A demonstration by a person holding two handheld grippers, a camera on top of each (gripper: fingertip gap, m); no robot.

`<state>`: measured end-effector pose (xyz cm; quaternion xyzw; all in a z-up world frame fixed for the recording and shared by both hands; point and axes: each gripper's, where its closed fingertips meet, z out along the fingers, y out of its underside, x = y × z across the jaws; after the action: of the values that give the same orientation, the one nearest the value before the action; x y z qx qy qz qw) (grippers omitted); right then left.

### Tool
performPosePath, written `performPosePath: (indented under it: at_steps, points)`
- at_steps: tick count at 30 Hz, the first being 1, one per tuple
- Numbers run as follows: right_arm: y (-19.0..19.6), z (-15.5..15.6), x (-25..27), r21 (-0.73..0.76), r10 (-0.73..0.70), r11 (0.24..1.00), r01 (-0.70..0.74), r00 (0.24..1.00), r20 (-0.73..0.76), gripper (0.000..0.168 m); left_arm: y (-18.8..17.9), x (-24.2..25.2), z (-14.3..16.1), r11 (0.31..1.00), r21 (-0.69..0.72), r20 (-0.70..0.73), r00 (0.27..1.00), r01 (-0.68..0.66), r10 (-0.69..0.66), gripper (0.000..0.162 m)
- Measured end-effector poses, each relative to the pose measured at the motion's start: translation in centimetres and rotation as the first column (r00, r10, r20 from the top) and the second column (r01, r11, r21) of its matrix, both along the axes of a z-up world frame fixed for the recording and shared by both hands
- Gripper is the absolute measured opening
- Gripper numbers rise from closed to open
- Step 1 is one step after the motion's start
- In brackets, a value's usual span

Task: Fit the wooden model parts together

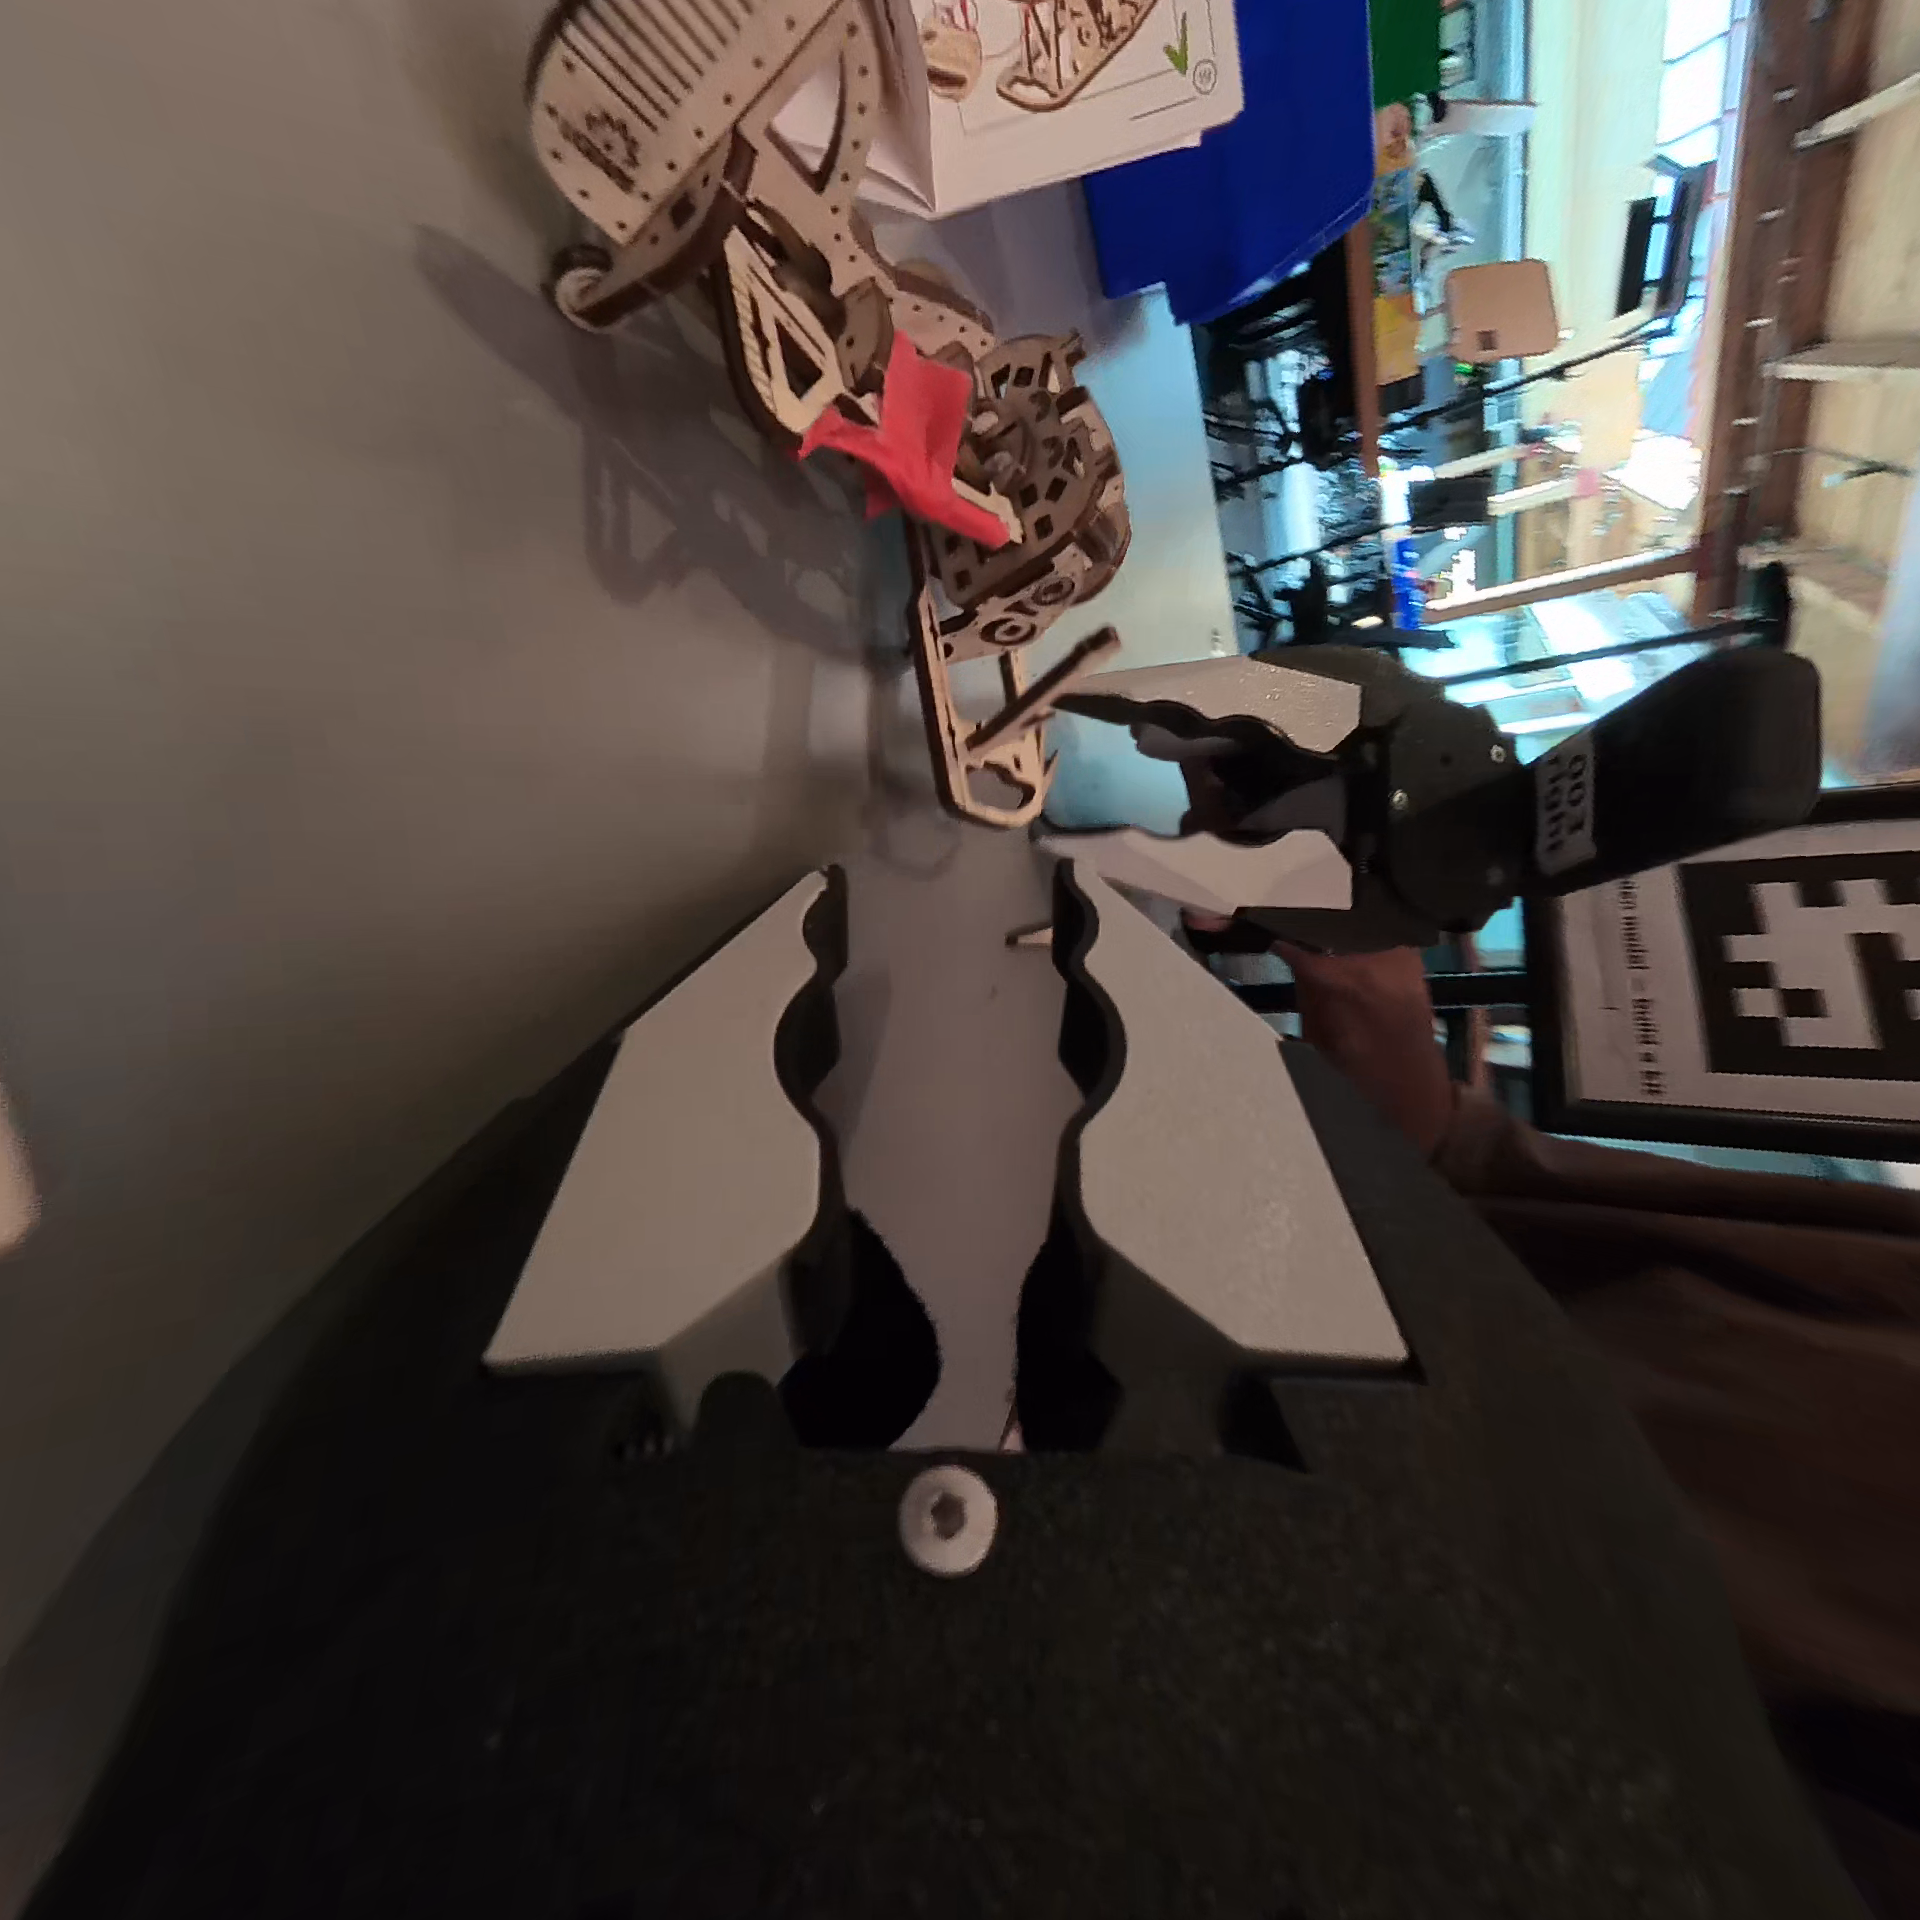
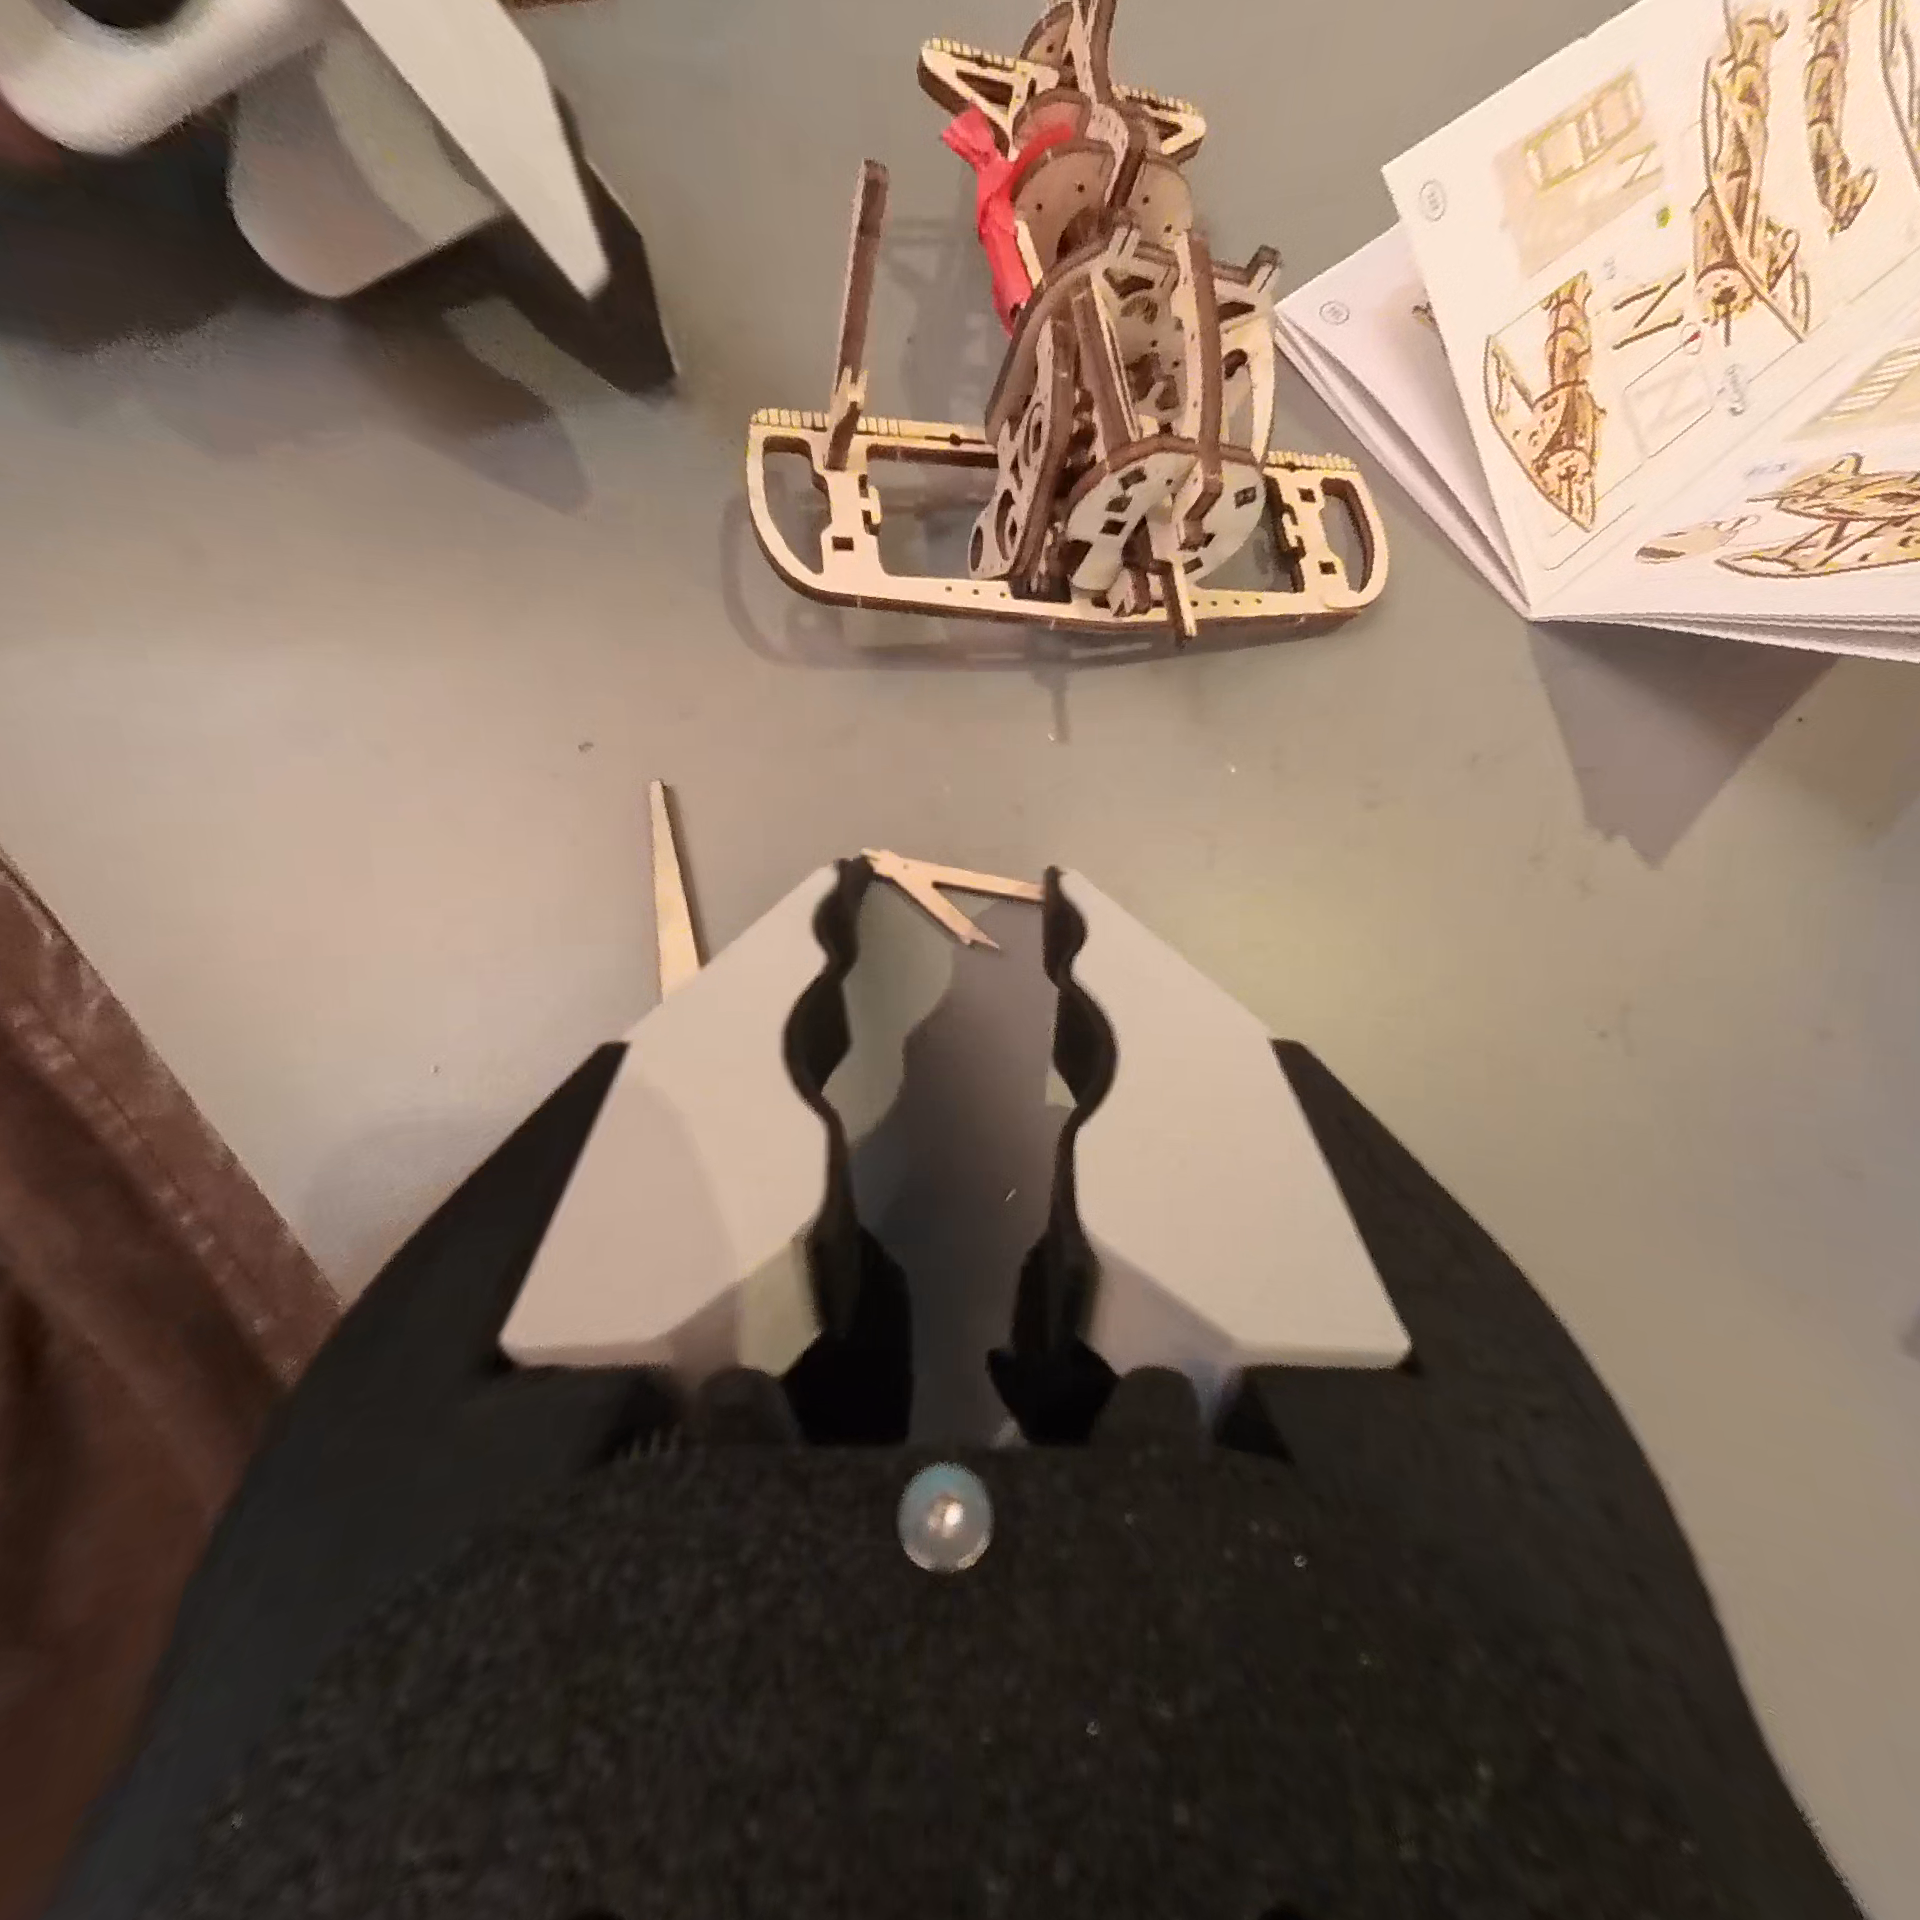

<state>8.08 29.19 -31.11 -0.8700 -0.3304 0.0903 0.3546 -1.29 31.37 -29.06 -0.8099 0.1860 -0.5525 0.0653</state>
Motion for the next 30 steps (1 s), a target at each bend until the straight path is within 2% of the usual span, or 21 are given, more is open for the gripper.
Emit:
performPosePath:
  at_steps: [1,2,3,6,9,11,12,15,19,22,25,30]
  points:
    - [-0.1,0.1,0.0,-0.003,0.007,1.0,-0.007,1.0,-0.011,0.022,0.0,-0.5,0.2,1.0,0.022,-0.009,1.0,-0.015,0.015,0.037]
    - [-0.3,0.1,-0.1,-0.013,0.011,1.0,-0.011,0.999,-0.031,0.018,-0.2,-1.0,0.5,0.998,0.049,-0.014,0.999,-0.029,0.03,0.037]
    - [-0.4,0.0,-0.1,-0.027,0.011,1.0,-0.012,0.999,-0.052,0.005,-0.5,-1.3,0.8,0.996,0.078,-0.022,0.999,-0.037,0.039,0.037]
    - [-0.7,0.1,-0.5,-0.079,0.013,0.997,-0.025,0.989,-0.149,0.0,-2.1,-1.7,1.3,0.982,0.189,-0.067,0.997,-0.01,0.023,0.037]
    - [-1.1,1.0,-0.2,-0.124,0.014,0.991,-0.047,0.967,-0.253,0.0,-3.3,-1.6,1.2,0.929,0.36,-0.182,0.983,0.088,-0.023,0.036]
    - [-1.1,2.5,0.1,-0.048,0.084,0.994,-0.1,0.959,-0.272,0.001,-4.0,-1.2,1.4,0.881,0.446,-0.224,0.973,0.159,-0.063,0.034]
    - [-1.0,2.6,0.7,-0.019,0.1,0.994,-0.107,0.969,-0.227,0.013,-4.3,-0.9,1.6,0.86,0.475,-0.233,0.969,0.184,-0.079,0.034]
    - [-0.8,0.7,2.1,-0.03,0.1,0.994,-0.102,0.993,-0.06,0.018,-5.1,-0.2,2.0,0.829,0.512,-0.225,0.966,0.225,-0.124,0.034]
    - [-1.0,1.4,2.0,-0.005,0.115,0.993,-0.116,0.99,-0.079,0.017,-5.4,-0.1,2.2,0.801,0.541,-0.238,0.96,0.256,-0.146,0.031]
    - [-1.3,1.3,3.1,-0.036,0.098,0.994,-0.101,0.992,-0.081,0.025,-5.4,-0.1,2.2,0.798,0.545,-0.239,0.96,0.256,-0.144,0.031]
    - [-2.0,2.0,2.2,-0.07,0.12,0.988,-0.136,0.973,-0.197,0.021,-5.4,0.0,2.5,0.796,0.551,-0.228,0.963,0.251,-0.145,0.03]
    - [-3.1,7.1,-1.0,-0.001,0.18,0.978,-0.209,0.843,-0.506,0.02,-5.7,1.1,2.7,0.806,0.546,-0.197,0.97,0.228,-0.141,0.031]
